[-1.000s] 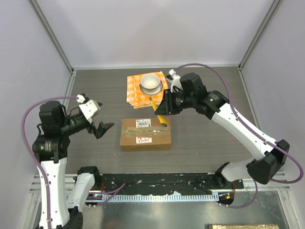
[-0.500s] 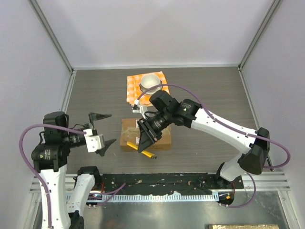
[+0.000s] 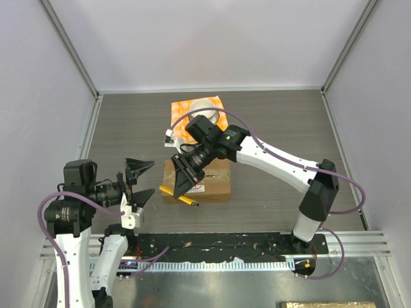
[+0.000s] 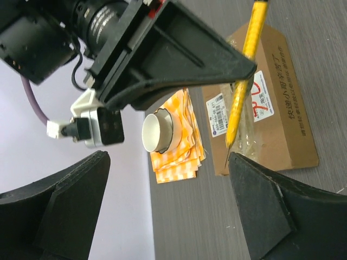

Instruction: Unpack the express box

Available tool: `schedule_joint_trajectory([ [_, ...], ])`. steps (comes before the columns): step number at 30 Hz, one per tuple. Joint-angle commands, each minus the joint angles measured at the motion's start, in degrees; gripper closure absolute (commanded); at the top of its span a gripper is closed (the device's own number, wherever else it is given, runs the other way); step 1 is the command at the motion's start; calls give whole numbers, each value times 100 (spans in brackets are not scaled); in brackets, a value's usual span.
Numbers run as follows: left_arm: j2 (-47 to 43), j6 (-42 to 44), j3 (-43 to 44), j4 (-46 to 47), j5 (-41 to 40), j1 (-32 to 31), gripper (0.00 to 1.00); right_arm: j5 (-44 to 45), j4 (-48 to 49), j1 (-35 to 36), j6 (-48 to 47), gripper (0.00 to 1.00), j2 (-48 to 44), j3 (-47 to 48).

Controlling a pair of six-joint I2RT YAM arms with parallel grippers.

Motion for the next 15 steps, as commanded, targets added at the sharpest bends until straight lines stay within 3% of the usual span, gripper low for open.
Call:
schedule_joint_trajectory([
  [1,-26,210,-69,-1843,-166,-238,5,-26,-159,-11,-189,99,252,705],
  [12,-35,437,-456,-1835,-360,-582,12,36,-195,6,-22,99,561,1251],
  [13,0,455,-448,-1835,-368,-590,15,1,-160,32,-5,99,517,1233],
  [15,141,516,-439,-1835,-369,-591,32,-26,-46,85,83,99,481,1137],
])
